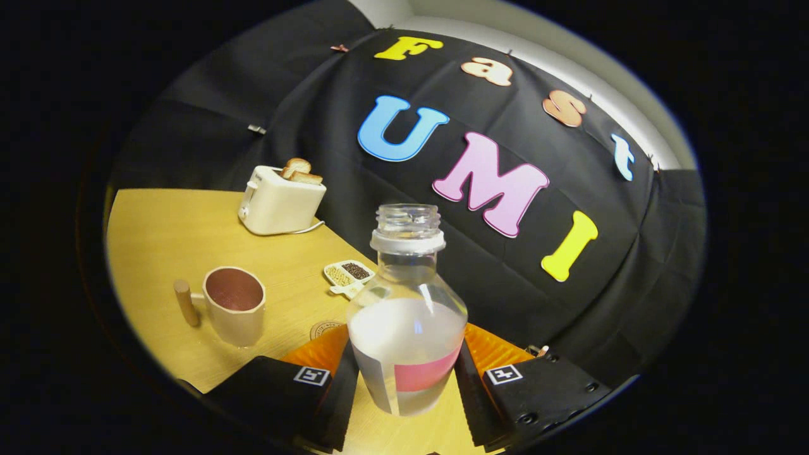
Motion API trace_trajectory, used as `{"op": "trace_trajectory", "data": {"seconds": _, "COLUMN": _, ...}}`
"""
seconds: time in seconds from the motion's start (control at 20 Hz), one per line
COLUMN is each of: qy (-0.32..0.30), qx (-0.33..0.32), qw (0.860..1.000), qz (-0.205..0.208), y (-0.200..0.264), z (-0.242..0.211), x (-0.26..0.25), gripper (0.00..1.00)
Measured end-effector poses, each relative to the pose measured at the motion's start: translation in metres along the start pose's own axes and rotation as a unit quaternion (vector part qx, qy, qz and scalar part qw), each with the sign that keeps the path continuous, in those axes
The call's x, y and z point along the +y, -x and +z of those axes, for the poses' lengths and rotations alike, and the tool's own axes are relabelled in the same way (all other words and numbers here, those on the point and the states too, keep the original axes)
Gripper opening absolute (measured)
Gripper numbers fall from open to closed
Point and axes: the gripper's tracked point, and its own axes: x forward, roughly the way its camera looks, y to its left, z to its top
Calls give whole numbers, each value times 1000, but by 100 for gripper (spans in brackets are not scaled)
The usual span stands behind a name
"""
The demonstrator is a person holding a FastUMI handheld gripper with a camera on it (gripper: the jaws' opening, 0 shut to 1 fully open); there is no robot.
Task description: Take the bottle from table, then pour the juice into the cup, finally place the bottle on the coaster
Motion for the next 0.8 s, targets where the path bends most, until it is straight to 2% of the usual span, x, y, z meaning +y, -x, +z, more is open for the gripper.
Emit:
{"op": "trace_trajectory", "data": {"seconds": 0.1, "qy": 34, "qx": 6, "qw": 999, "qz": 14, "y": -4, "z": 1, "x": 10, "gripper": 74}}
{"op": "trace_trajectory", "data": {"seconds": 0.4, "qy": 125, "qx": 37, "qw": 991, "qz": -3, "y": -19, "z": -9, "x": 21, "gripper": 74}}
{"op": "trace_trajectory", "data": {"seconds": 0.6, "qy": 193, "qx": 43, "qw": 980, "qz": 0, "y": -26, "z": -12, "x": 32, "gripper": 74}}
{"op": "trace_trajectory", "data": {"seconds": 0.8, "qy": 268, "qx": 37, "qw": 963, "qz": -1, "y": -35, "z": -9, "x": 38, "gripper": 74}}
